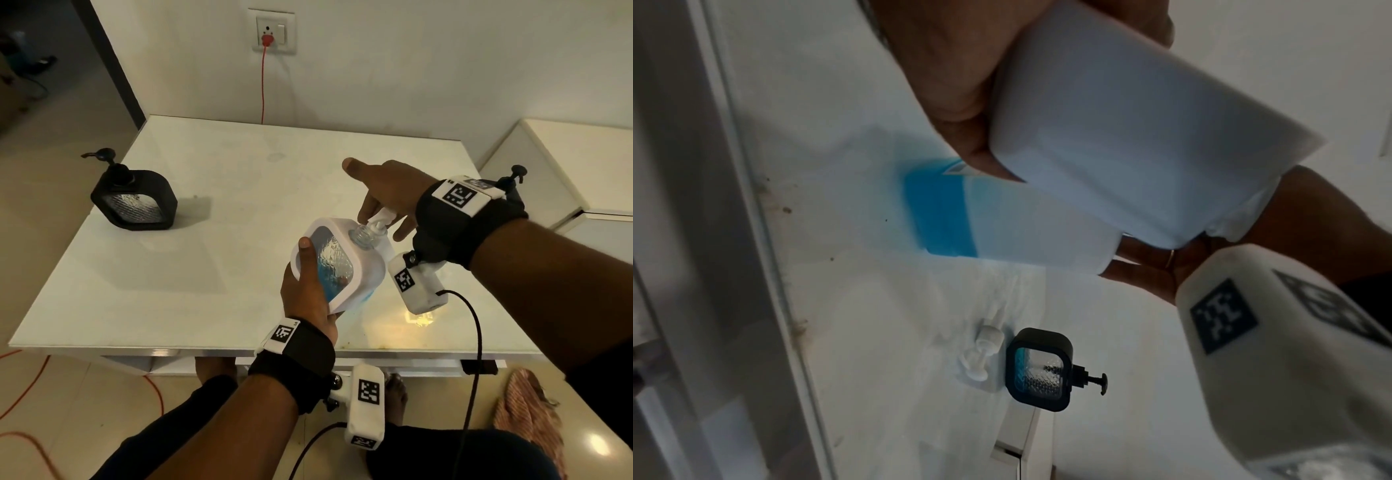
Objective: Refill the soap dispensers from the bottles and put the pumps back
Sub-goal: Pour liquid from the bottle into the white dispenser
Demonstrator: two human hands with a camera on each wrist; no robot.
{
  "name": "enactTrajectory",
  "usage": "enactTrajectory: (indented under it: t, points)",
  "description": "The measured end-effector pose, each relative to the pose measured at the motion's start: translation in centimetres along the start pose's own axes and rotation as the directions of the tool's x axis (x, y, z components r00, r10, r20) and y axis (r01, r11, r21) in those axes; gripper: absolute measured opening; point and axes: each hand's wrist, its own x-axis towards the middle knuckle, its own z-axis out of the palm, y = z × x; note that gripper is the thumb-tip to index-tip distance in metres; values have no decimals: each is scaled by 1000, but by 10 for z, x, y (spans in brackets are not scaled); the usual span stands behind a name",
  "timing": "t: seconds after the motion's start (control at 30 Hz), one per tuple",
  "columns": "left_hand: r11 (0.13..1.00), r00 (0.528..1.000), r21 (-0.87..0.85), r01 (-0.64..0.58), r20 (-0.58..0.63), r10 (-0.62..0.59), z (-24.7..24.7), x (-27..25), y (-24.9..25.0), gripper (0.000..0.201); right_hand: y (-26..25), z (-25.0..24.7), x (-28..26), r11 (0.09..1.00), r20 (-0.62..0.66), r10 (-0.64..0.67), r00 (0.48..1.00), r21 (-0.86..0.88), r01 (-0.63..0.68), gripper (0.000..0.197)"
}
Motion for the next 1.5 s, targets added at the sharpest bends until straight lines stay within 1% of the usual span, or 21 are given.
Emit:
enactTrajectory:
  t: [0.13, 0.23, 0.27, 0.37, 0.57, 0.63, 0.7, 0.8, 0.87, 0.97, 1.1, 1.13, 1.2, 1.27, 1.4, 1.5]
  points:
    - [1000, 1000, -20, -7, -15, 7, 1, -1, 1, 55, 3, 8, -1, 995, -12, -26, 1000, -96, 25, 80]
    - [1000, 1000, 0, 2, -25, -2, 1, 0, 0, 68, 9, 15, 2, 995, -46, -39, 998, -96, 34, 78]
    - [1000, 1000, 8, 0, -27, 0, 1, 0, -1, 67, 9, 16, 4, 995, -63, -42, 997, -95, 36, 78]
    - [1000, 1000, 12, -4, -23, 4, 1, -1, -1, 54, 12, 18, 8, 993, -104, -52, 993, -115, 40, 77]
    - [1000, 1000, 8, -13, -8, 13, 1, -1, 2, 52, 16, 22, 14, 980, -205, -85, 975, -196, 44, 64]
    - [1000, 1000, 23, -11, -13, 11, 0, -1, 3, 51, 15, 23, 14, 976, -194, -91, 977, -212, 49, 64]
    - [1000, 1000, 23, -7, -11, 7, 1, -1, 3, 47, 12, 21, 13, 977, -155, -85, 984, -208, 51, 65]
    - [1000, 1000, 13, -3, -3, 3, 1, -2, 3, 47, 6, 14, 8, 991, -58, -38, 998, -131, 30, 74]
    - [1000, 1000, 10, -6, 3, 6, 0, -1, 3, 48, 1, 7, 2, 995, -24, -20, 1000, -97, 18, 80]
    - [1000, 1000, 4, 4, -7, -4, 0, 0, 3, 50, -1, 4, -3, 996, -37, -43, 998, -80, 40, 80]
    - [1000, 1000, -7, 1, -5, -1, 1, -1, 1, 71, 3, 16, -3, 986, -79, -80, 994, -154, 67, 78]
    - [1000, 1000, -7, -3, -11, 3, 2, -1, 1, 68, 4, 17, -2, 986, -95, -80, 992, -153, 65, 77]
    - [1000, 1000, 0, -8, -22, 8, 1, -1, 1, 56, 5, 20, 0, 988, -132, -76, 988, -144, 57, 78]
    - [1000, 1000, -5, 4, -16, -5, 1, 0, 1, 49, 6, 23, 2, 988, -145, -72, 987, -149, 50, 78]
    - [1000, 1000, -8, 2, -12, -2, 2, 0, 1, 44, 8, 24, 4, 993, -133, -52, 990, -115, 36, 70]
    - [1000, 1000, -17, -9, -8, 9, 2, 1, -1, 46, 10, 24, 4, 996, -120, -37, 992, -85, 27, 63]
